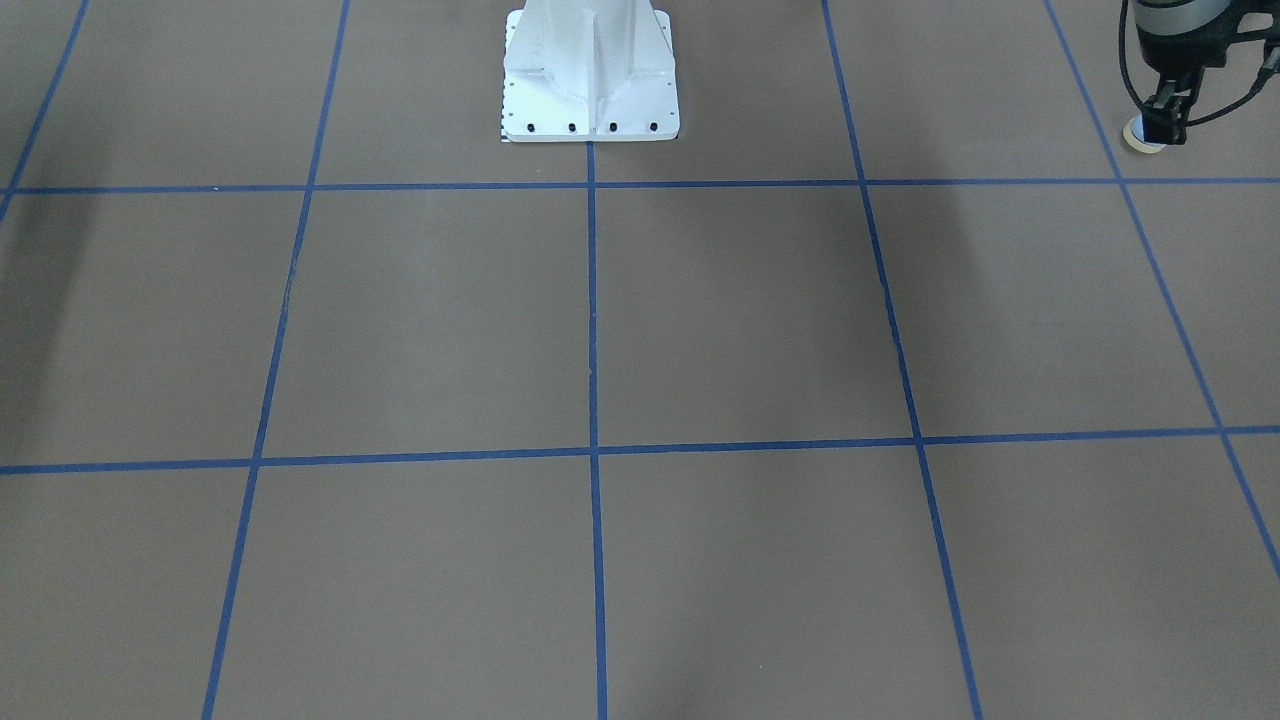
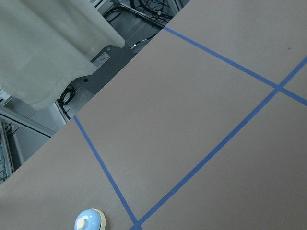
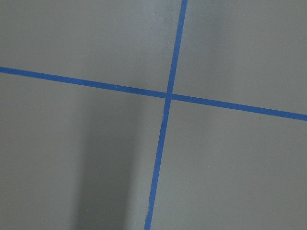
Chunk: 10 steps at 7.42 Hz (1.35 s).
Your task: Place and press bell with both arms
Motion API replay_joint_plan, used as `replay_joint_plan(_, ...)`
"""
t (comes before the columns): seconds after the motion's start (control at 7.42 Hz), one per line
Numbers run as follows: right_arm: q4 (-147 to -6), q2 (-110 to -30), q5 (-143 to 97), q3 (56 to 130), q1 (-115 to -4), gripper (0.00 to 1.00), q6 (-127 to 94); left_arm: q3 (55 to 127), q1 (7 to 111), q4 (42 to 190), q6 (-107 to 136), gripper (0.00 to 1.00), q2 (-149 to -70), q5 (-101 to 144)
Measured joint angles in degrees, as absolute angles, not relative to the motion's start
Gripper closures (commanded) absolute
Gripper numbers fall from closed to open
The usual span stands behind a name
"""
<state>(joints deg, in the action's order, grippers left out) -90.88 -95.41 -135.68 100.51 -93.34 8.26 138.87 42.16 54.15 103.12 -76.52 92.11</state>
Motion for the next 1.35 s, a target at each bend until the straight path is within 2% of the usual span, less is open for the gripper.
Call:
replay_joint_plan(0.4,-90.9,-95.6,-135.7,101.0,-93.3,0.00,8.3,130.4,31.2,54.2,128.3,0.00,-74.8,90.8)
replay_joint_plan(0.94,-90.9,-95.6,-135.8,101.3,-93.3,0.00,8.3,121.1,26.0,55.8,151.2,0.00,-72.1,90.0)
replay_joint_plan(1.35,-90.8,-95.6,-135.7,101.3,-93.3,0.00,8.3,112.0,20.9,62.6,160.1,0.00,-70.0,90.0)
